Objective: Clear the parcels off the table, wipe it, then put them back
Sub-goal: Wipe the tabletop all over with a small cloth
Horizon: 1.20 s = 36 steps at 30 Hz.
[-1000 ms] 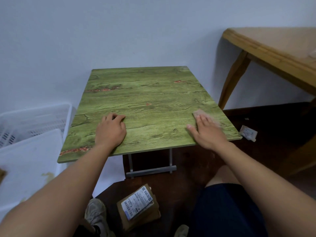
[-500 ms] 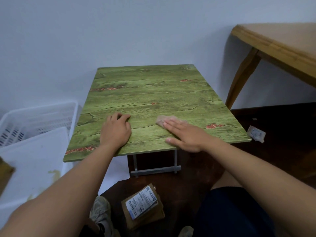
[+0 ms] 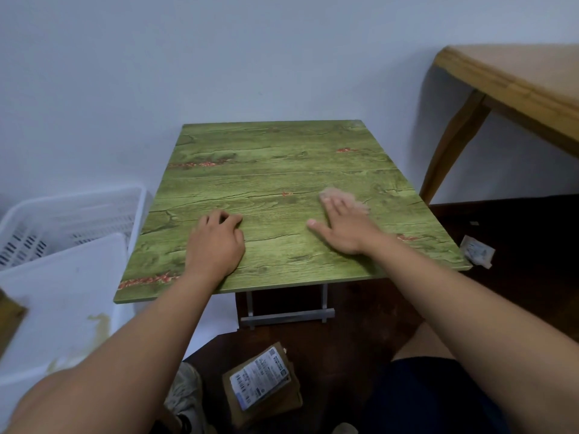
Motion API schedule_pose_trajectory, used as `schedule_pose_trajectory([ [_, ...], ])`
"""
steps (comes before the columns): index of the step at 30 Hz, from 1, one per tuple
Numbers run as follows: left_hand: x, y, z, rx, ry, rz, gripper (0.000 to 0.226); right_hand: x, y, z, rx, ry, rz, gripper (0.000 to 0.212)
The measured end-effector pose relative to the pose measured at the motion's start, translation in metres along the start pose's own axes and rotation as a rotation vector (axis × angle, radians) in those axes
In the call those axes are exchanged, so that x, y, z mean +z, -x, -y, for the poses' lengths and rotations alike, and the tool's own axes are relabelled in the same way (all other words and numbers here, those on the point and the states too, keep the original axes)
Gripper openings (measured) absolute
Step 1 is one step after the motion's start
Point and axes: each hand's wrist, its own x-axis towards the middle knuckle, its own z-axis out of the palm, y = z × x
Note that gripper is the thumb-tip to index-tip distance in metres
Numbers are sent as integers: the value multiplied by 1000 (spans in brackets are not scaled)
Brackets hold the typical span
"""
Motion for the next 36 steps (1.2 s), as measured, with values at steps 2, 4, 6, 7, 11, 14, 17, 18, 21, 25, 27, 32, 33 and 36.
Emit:
schedule_pose_trajectory([
  [2, 0, 0, 0, -6, -8, 2, 39, 4, 4, 30, -166, 24, 27, 84],
  [4, -1, -1, -1, -5, -9, 2, 39, 8, 4, 51, -289, 57, 59, 83],
  [6, -1, 0, -1, -2, -7, 3, 39, 10, 3, 61, -368, 78, 68, 80],
  [7, -1, 0, 0, -1, -5, 3, 39, 10, 2, 60, -393, 78, 61, 78],
  [11, 0, -1, 2, 10, 4, 4, 39, 1, -4, 31, -368, 79, 16, 71],
  [14, -1, -1, 2, 17, -2, 18, 39, -2, -13, -10, -156, 33, -53, 77],
  [17, -1, -1, 2, 6, 0, 23, 39, -4, -17, -42, 137, 0, -44, 82],
  [18, -1, -1, 2, 5, -2, 23, 39, -5, -17, -45, 202, -4, -34, 83],
  [21, -2, 0, 1, -1, 0, 28, 39, -3, -17, -30, 277, -24, -10, 89],
  [25, -3, 1, 0, 4, 1, 29, 39, 4, -12, 9, 85, 7, -15, 89],
  [27, -3, 0, 0, 0, -1, 39, 39, 10, -8, 30, -79, 25, 4, 85],
  [32, -4, -1, -1, -4, -17, 62, 39, 12, -6, 49, -313, 22, 47, 77],
  [33, -4, -1, -1, -4, -17, 65, 39, 10, -5, 46, -328, 23, 45, 73],
  [36, -5, -2, -1, 4, -24, 75, 40, 4, -6, 26, -301, 38, 24, 70],
])
